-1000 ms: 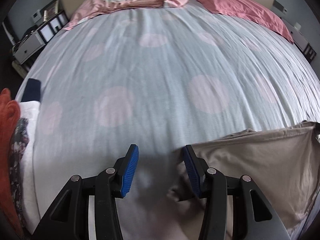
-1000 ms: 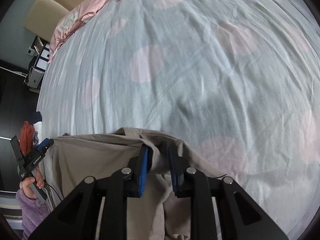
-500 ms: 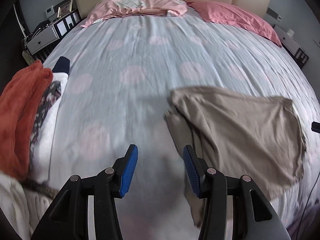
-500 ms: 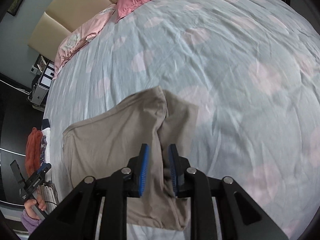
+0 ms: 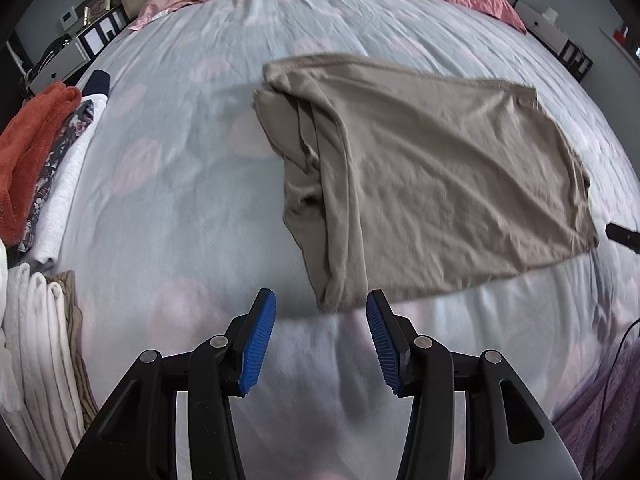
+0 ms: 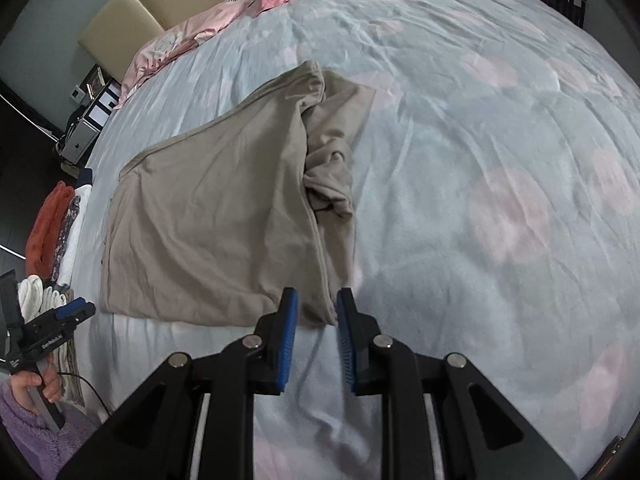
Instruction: Fold clothes
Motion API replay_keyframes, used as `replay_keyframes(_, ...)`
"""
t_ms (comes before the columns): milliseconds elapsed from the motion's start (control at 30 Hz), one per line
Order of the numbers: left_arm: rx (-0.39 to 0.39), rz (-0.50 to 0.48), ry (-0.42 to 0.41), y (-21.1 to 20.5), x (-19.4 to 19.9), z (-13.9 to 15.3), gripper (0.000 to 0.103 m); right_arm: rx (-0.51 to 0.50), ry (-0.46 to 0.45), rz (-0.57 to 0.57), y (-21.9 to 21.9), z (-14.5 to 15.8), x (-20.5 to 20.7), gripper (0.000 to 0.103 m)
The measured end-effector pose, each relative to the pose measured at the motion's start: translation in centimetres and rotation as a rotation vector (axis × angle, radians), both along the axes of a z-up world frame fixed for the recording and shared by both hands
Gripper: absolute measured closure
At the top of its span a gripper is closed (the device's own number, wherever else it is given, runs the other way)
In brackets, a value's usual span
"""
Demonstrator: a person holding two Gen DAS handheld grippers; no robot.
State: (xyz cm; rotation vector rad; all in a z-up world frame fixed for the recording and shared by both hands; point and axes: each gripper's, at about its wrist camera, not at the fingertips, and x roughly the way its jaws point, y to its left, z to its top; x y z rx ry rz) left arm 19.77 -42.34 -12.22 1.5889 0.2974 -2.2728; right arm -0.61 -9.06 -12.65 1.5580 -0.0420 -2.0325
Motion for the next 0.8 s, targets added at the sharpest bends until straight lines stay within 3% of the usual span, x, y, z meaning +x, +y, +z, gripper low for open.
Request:
replay_keyframes(167, -0.025, -0.017, 0.011, 0.6, 0.2, 0.0, 0.054, 0.025, -0.042, -0.003, -0.1, -1.7, -0.5, 0.083)
replay_keyframes(200, -0.029, -0.013, 0.008, 0.6, 0.2, -0.1, 0.055, 0.042, -0.041, -0.005, -0.1, -1.9, -0.5, 0.086)
replay_keyframes(233, -0.03, -0.006, 0.003, 0.4, 0.3, -0.2, 0.059, 0.047, -0.037, -0.015, 0.0, -1.9, -0.4, 0.097)
replay_keyframes(267, -0.028, 0.001, -0.001, 0.2, 0.3, -0.4, 0.067, 0.047, -0.028, -0.029, 0.3, -1.7, -0.4, 0.1)
replay_keyframes(500, 0.003, 0.031, 0.017, -0.5, 0.7, -0.2, 0.068, 0.038, -0.046, -0.116, 2.4, -1.9, -0.8, 0.101)
replay_keyframes(633, 0.022, -0.012, 0.019, 0.2, 0.6, -0.4, 0.068, 0.037, -0.048, -0.112, 2.3, -1.9, -0.7, 0.1)
replay_keyframes(800, -0.024, -0.081, -0.008, 1.6, -0.4, -1.2, 0.068, 0.046, -0.06, -0.114, 2.3, -2.1, -0.7, 0.1)
